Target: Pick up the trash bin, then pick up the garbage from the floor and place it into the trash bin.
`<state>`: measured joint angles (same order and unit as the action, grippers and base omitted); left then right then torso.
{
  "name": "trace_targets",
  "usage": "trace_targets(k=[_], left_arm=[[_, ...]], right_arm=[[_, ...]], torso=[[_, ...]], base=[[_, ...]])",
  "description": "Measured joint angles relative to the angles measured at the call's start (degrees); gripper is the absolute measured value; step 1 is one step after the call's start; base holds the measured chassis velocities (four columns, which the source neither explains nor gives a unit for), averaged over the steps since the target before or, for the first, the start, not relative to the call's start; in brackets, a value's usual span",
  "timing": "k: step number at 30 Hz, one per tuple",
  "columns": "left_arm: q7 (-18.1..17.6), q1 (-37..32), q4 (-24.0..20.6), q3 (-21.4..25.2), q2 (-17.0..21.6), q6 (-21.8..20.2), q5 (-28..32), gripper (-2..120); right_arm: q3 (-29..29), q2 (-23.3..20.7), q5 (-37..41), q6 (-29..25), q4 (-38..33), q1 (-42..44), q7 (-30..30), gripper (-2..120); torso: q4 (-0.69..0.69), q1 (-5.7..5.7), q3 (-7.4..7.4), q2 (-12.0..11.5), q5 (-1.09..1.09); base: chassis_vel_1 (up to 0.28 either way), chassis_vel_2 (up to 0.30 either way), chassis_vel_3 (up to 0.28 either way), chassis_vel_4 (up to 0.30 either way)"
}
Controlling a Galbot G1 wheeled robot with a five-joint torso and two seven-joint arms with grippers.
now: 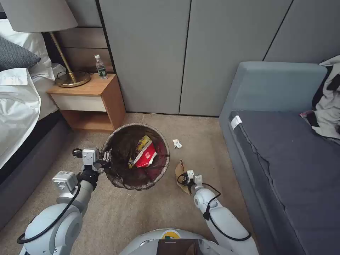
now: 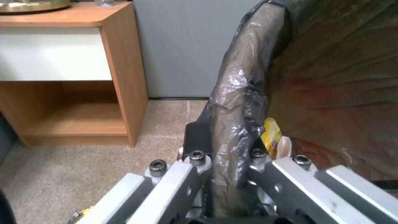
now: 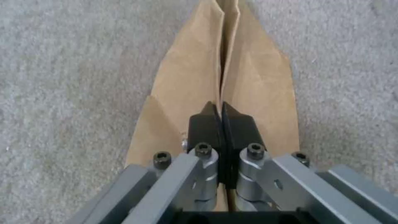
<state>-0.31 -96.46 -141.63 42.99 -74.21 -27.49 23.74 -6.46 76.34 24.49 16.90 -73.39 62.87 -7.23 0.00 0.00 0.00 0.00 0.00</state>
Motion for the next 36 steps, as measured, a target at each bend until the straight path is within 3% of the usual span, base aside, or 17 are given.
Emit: trace_targets(k=[8,20,24,30,36], left_arm=[[0.0,-0.1,0.4,0.4,0.3,0.0,0.3,2],[0.1,0.2,1.3,0.5,0.5,0.0,0.6,2],[0.2,0.2,1.8,0.7,0.7,0.0,0.8,2],[0.3,0.5,2.4,0.6,0.9,-0.1,0.8,2],[0.3,0.7,2.6,0.4,0.9,-1.3,0.5,2]], right_arm=[[-0.1,-5.1,0.1,-0.4,-15.9,2.5,-0.2,0],[-0.9,-11.2,5.7,2.9,-32.5,3.0,-2.1,0],[-2.1,-16.0,9.9,5.3,-42.7,3.3,-2.4,0],[-3.4,-21.7,14.4,7.3,-51.0,2.3,-2.3,0],[-4.1,-30.5,23.0,8.4,-62.6,-1.5,-0.7,0]], torso=[[0.00,0.00,-0.01,0.0,-0.01],[0.00,0.00,-0.01,0.0,0.00],[0.00,0.00,0.00,0.0,0.01],[0.00,0.00,-0.01,0.0,0.01],[0.00,0.00,0.00,0.0,0.00]], base=[[0.000,0.000,0.000,0.000],[0.000,0.000,0.000,0.000],[0.000,0.000,0.000,0.000],[0.000,0.000,0.000,0.000],[0.000,0.000,0.000,0.000]])
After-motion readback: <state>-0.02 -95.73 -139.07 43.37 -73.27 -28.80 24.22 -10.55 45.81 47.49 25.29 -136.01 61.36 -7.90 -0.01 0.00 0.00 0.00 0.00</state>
